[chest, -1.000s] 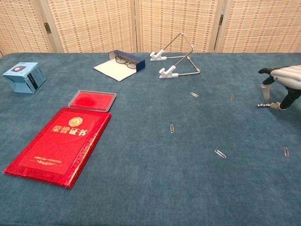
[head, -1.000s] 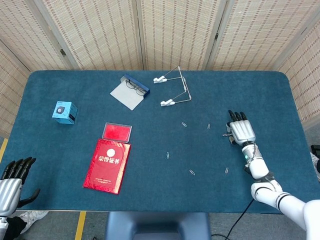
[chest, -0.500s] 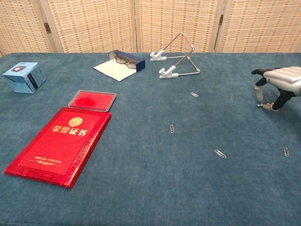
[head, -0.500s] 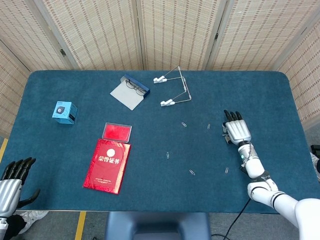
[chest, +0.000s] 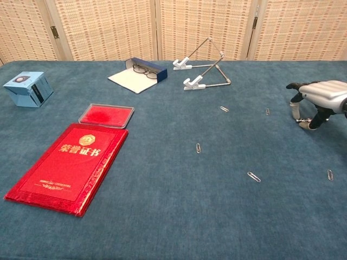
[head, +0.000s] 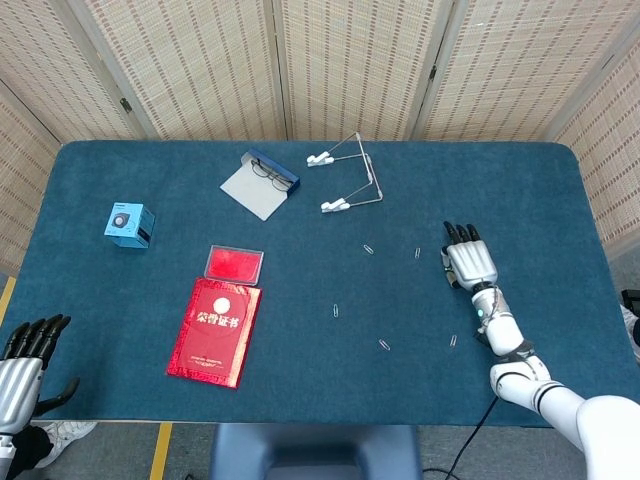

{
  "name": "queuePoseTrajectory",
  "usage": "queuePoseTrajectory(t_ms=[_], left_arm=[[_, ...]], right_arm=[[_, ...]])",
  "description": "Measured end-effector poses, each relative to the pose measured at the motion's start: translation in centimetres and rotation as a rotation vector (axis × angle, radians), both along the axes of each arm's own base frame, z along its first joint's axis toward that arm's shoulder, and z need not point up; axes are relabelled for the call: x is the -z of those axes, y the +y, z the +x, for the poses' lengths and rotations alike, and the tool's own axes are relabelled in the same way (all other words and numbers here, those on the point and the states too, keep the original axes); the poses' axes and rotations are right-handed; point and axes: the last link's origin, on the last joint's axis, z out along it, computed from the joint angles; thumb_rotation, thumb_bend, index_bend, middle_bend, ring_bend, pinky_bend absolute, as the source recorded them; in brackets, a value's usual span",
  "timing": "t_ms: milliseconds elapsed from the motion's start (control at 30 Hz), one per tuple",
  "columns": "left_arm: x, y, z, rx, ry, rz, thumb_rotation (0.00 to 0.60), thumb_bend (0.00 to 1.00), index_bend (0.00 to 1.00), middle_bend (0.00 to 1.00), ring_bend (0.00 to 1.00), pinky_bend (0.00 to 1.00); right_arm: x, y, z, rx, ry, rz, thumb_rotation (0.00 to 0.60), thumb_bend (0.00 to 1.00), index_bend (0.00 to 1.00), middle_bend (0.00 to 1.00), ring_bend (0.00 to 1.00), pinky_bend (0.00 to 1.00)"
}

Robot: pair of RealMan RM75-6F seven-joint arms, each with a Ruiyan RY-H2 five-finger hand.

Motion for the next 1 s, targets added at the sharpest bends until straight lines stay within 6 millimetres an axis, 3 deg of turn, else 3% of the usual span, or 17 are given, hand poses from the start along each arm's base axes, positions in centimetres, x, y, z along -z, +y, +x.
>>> queuePoseTrajectory(t_ms=[533,867,1000], left_arm=[[0.0,0.1,-0.1,-0.003,0.003,0.001,0.600,0.36,0.00,0.09,0.07,0.01],[0.0,0.1,0.0,0.000,0.005,0.002,0.600,0.36,0.00,0.09,0.07,0.01],[0.0,0.1,0.0,0.006,0.008,0.004,0.600,0.37,0.00,0.09,0.07,0.01]], right_arm=[[0.1,-0.1,-0.9,0.009,0.059,-0.014,0.600,0.45,0.63,0.02,0.00,0.00],[-0.4,-0.2,-0.3,-0.032,0.040,-0.065,0.600,0.50,0.81,0.09,0.06,0.00],[-0.9,0.0,0.1,-0.056,0.026,-0.089,0.600,0.50,0.83,0.11,0.07,0.00]])
